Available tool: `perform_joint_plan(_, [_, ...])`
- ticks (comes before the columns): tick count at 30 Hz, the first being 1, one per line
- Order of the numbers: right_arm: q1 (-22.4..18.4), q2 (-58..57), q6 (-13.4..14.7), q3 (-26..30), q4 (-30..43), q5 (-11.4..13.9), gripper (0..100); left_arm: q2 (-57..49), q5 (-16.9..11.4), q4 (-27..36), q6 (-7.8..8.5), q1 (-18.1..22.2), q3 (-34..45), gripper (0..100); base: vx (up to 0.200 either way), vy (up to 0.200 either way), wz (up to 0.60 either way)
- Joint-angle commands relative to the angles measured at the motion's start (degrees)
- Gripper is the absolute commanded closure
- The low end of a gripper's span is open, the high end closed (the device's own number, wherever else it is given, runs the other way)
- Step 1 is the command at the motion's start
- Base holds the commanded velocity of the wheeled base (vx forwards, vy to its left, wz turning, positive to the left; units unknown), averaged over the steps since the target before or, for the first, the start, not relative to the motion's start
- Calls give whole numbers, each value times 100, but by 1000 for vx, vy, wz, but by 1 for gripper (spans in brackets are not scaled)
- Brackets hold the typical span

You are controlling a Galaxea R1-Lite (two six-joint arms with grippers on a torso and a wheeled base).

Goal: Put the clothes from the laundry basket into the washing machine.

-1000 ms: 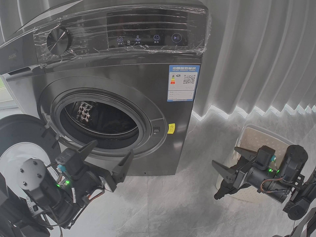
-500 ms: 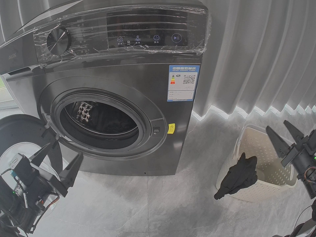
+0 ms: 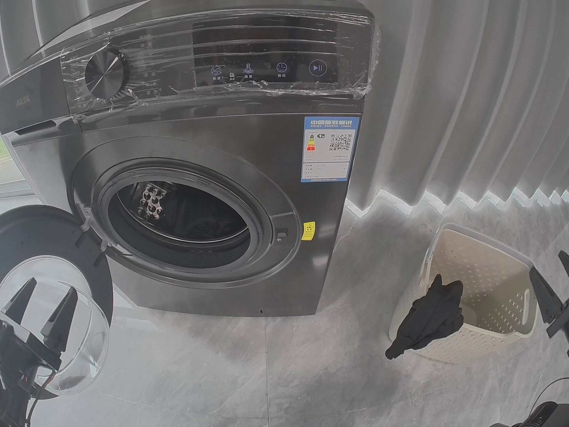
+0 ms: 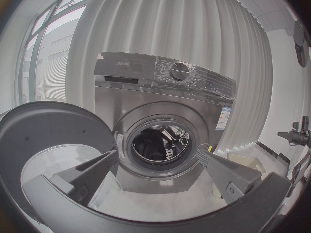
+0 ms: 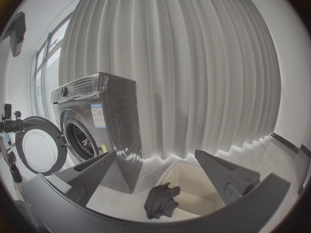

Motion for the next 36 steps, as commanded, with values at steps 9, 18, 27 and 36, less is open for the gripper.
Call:
perform_joint_plan(9, [-958,-3908,-244,101,3614,9,0,-2784,-823,2648,-52,1343,99,0,0,0,0])
perform_joint_plan(18, [-1020,-3961,-200,84,4739,976,0,-3733,-1130,3948,-8,1747,99,0,0,0,0])
perform_joint_plan(27, [-1239,-4269,-226,75,4756,1679,0,-3680,-1148,4291,-122,1888,99,0,0,0,0])
perform_joint_plan(36, [-1239,-4269,152,75,4756,1661,0,-3680,-1069,4291,-105,2398,99,0,0,0,-400])
